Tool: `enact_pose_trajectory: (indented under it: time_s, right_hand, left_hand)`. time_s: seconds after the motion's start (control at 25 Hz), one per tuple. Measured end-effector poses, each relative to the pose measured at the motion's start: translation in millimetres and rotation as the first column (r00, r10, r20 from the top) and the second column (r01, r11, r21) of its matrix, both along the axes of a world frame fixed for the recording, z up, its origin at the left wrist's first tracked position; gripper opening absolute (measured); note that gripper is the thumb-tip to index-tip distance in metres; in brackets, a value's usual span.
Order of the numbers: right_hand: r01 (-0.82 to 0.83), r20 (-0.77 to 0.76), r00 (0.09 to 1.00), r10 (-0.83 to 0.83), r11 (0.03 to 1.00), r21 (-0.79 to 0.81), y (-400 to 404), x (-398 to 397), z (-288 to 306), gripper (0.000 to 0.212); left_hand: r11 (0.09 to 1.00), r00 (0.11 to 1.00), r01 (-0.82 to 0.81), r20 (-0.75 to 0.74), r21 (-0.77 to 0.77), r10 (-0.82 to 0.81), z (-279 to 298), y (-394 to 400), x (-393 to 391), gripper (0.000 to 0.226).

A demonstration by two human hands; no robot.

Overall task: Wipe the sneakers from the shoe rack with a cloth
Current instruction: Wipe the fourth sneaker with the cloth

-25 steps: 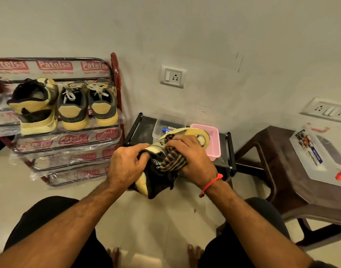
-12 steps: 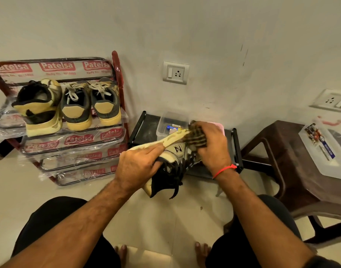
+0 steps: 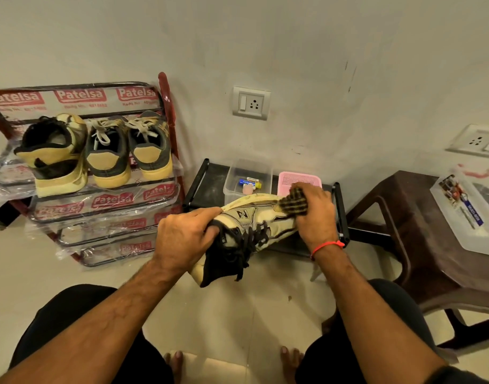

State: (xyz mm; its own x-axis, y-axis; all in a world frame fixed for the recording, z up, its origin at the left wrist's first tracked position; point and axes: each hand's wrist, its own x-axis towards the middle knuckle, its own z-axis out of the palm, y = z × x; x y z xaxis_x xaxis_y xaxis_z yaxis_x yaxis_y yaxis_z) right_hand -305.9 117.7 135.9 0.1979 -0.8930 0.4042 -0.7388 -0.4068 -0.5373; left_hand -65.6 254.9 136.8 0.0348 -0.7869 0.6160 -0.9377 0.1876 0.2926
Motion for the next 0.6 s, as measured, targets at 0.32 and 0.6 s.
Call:
enact_pose_trajectory:
  time_s: [0.32, 0.6]
  right_hand:
    - [-0.383, 0.149, 0.901, 0.408, 0.908, -0.172, 45, 30, 9, 0.035]
    - [-0.072, 0.285, 0.952, 0.109, 0.988, -0.138, 7, 0, 14, 0.041]
  left_hand:
    - [0.975, 0.905, -0.183, -0.366, 0.123, 0.216, 1, -4, 4, 0.027]
    - [0.97, 0.856, -0.121, -0.472, 0.209, 0.208, 0, -4, 8, 0.025]
